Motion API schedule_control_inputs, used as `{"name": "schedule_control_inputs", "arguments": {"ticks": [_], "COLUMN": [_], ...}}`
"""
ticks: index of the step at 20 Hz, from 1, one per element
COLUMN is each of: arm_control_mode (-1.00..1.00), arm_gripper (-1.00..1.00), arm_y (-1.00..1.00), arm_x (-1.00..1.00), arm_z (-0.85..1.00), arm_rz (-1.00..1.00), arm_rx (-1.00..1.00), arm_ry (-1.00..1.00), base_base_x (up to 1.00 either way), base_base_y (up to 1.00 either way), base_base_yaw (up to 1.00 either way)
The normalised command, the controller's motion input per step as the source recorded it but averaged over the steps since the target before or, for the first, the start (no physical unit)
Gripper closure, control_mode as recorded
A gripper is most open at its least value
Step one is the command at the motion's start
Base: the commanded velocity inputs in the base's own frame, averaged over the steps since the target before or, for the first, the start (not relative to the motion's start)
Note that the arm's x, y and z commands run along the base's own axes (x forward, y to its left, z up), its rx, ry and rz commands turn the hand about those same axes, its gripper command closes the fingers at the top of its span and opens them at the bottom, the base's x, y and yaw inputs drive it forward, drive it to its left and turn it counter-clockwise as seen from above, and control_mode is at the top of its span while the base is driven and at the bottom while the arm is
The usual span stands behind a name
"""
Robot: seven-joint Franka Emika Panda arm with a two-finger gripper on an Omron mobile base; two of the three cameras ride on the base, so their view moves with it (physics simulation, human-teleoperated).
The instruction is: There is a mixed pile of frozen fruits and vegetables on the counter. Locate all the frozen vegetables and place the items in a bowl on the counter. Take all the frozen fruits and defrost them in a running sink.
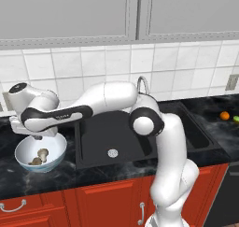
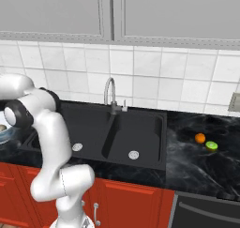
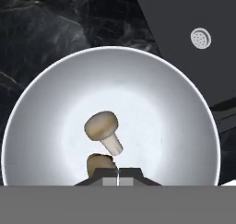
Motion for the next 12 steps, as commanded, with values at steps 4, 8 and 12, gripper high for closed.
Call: {"name": "schedule_control_inputs", "arguments": {"ticks": [4,8,12], "arm_control_mode": [-1.00,-1.00,-1.00], "arm_gripper": [1.00,1.00,1.00], "arm_y": [-0.74,-0.99,-0.99], "arm_x": [-0.01,0.00,0.00], "arm_z": [0.00,0.00,0.00], "arm_rz": [-0.17,-0.21,-0.21], "arm_rx": [0.03,0.07,0.14], "arm_ry": [0.00,0.01,0.00], "base_base_x": [0.00,0.00,0.00], "base_base_y": [0.00,0.00,0.00], "base_base_yaw": [0.00,0.00,0.00]}}
